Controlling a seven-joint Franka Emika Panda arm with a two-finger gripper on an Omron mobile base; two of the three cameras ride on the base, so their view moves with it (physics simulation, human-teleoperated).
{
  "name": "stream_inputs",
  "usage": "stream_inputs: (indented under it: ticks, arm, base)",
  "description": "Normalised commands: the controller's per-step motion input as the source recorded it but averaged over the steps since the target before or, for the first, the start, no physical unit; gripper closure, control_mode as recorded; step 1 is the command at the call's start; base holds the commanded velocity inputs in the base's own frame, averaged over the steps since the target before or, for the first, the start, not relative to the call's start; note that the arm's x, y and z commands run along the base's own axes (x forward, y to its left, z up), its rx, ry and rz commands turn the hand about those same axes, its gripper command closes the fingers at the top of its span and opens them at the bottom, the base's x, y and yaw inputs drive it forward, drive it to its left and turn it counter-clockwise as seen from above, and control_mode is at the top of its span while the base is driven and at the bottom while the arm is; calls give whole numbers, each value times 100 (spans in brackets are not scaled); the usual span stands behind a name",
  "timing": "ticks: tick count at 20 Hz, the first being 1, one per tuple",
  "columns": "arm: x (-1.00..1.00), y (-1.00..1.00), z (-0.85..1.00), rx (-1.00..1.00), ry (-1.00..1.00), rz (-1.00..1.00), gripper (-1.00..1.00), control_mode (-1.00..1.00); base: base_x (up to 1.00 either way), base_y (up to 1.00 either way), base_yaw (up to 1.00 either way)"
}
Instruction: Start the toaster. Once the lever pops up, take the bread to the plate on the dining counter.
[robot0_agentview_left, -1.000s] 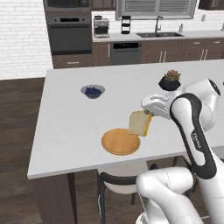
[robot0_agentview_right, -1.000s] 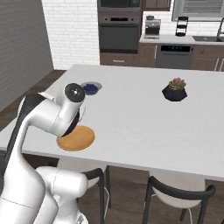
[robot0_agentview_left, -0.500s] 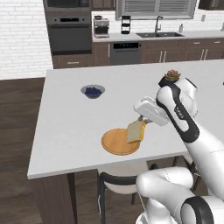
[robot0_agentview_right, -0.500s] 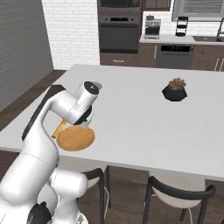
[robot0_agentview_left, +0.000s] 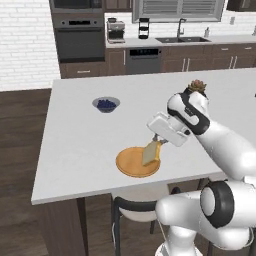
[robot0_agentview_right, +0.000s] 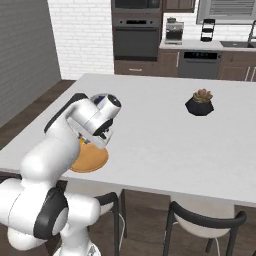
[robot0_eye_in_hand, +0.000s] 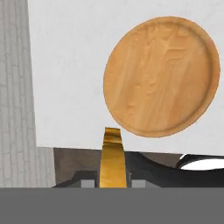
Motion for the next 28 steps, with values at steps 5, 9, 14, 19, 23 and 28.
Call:
stream_inputs:
  ticks: [5,9,14,19,23,28]
  arm:
    - [41,0,-24,8,3,0,100,-100]
    - [39,0,-36,14,0,0,100,-100]
    - [27,5,-56,8,-3,0,100,-100]
    - [33,10,-40,0,-2,0,100,-100]
    - [38,7,-27,0,0,0,100,-100]
    - [37,1,-33,0,-7,0,100,-100]
  base:
    - [0,0,0]
    - [0,0,0]
    - [0,0,0]
    - [0,0,0]
    - [0,0,0]
    - [0,0,0]
